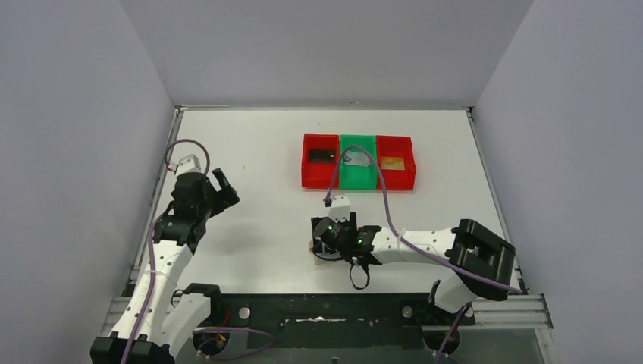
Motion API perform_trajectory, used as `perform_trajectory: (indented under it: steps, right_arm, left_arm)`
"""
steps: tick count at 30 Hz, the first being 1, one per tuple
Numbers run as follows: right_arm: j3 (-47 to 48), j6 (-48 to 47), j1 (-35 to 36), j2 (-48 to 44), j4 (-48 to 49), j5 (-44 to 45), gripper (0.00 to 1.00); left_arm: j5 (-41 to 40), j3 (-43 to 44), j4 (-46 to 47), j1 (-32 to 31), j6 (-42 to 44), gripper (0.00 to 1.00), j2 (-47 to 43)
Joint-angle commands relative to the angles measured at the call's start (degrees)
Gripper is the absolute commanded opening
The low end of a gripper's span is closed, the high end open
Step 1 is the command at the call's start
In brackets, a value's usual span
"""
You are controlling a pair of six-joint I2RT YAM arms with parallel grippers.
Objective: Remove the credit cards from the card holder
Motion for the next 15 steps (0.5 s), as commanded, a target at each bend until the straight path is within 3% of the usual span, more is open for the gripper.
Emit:
perform_trajectory:
  steps: [1,7,15]
  right_arm:
    - [3.6,0.13,0.77,2.78,-0.57,3.09,0.71]
    - [4.5,1.16,0.91,6.66,-1.15,2.53,0.67]
    - [4.56,1.07,0.94,8.22,-0.75,1.79,0.52]
  left_arm:
    - [0.34,0.52,2.18,-0.09,1.14,0.88,-0.65]
    - [5.07,0.36,3.62,-0.17,2.51,0.88,-0.16]
    - [4.86,0.33,3.51,-0.17,2.53,0.88,-0.04]
